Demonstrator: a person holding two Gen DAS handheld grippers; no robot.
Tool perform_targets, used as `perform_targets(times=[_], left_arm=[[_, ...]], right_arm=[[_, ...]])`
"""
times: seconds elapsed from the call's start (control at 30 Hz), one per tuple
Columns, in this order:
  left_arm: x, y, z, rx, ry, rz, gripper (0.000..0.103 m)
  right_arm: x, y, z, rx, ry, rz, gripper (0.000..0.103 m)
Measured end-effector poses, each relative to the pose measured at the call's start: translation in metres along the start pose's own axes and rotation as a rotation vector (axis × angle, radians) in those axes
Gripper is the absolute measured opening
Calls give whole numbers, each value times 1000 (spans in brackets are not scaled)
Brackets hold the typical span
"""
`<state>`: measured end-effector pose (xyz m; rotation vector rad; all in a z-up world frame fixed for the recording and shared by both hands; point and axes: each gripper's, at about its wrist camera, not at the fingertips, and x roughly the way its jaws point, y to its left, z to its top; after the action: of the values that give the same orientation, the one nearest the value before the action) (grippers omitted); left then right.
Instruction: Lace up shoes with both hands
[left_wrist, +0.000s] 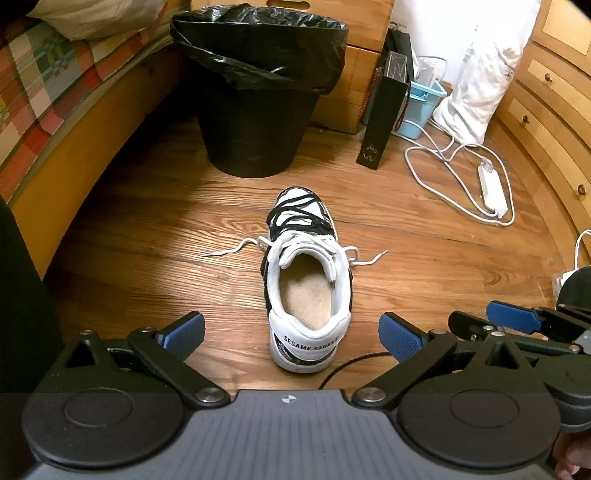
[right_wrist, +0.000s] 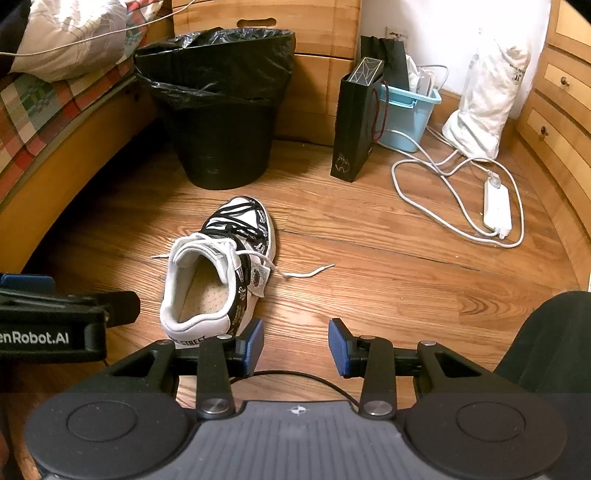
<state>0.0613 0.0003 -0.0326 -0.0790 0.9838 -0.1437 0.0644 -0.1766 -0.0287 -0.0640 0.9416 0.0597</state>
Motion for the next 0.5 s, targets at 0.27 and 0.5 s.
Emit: perform_targets(times=[0.27, 0.5], left_arm=[[-1, -1, -1, 5, -12, 11, 103], [-2, 1, -1, -3, -18, 12, 103]], right_arm=[[0, -1, 1, 0, 4, 5, 43], [1, -1, 1, 0, 4, 5, 43]])
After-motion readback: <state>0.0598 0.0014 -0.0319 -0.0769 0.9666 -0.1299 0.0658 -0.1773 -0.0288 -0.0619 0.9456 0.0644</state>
